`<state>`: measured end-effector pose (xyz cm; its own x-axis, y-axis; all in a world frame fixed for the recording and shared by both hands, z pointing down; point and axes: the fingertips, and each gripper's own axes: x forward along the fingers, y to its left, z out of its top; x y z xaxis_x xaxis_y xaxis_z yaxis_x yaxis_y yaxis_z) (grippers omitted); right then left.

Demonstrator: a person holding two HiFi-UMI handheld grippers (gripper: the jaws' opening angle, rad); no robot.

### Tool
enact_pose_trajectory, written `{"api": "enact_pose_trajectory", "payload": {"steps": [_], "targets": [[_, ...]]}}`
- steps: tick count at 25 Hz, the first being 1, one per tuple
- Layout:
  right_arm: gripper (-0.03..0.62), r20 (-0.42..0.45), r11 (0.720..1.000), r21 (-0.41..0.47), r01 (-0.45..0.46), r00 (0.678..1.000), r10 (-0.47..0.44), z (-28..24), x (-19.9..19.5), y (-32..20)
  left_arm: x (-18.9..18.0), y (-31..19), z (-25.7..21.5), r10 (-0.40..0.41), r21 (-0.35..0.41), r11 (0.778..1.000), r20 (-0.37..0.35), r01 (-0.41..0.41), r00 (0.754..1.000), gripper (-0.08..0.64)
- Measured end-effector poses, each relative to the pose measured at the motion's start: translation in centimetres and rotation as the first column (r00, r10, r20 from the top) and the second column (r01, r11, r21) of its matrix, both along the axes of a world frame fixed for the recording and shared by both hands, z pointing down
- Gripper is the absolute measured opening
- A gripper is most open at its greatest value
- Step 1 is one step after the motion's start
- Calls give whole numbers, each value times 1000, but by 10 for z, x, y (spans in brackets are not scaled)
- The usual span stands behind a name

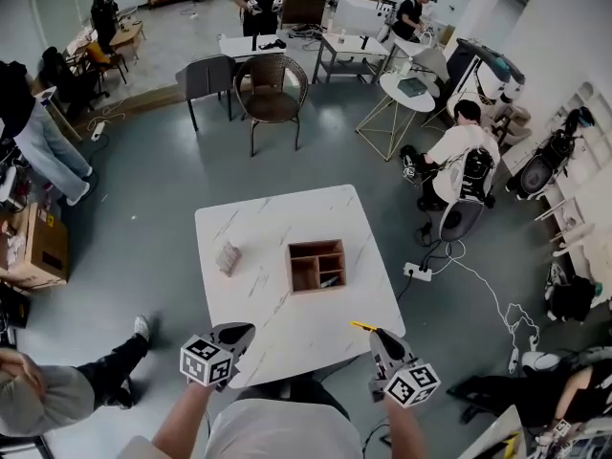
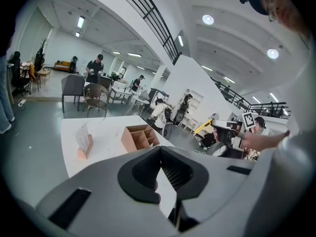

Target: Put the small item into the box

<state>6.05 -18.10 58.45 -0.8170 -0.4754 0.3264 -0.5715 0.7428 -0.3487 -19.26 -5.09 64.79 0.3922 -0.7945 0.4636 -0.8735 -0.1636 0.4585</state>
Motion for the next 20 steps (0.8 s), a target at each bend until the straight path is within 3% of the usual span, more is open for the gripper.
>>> {"api": "enact_pose_trajectory", "payload": {"steps": [11, 20], "targets": [[55, -32, 987, -22, 159, 987, -159, 30, -19, -59, 7, -26, 1, -140, -9, 990, 14, 140, 990, 14], [55, -79, 948, -64, 311, 946, -315, 71, -49, -110, 13, -40, 21, -283, -56, 957, 10, 283, 959, 14]]}}
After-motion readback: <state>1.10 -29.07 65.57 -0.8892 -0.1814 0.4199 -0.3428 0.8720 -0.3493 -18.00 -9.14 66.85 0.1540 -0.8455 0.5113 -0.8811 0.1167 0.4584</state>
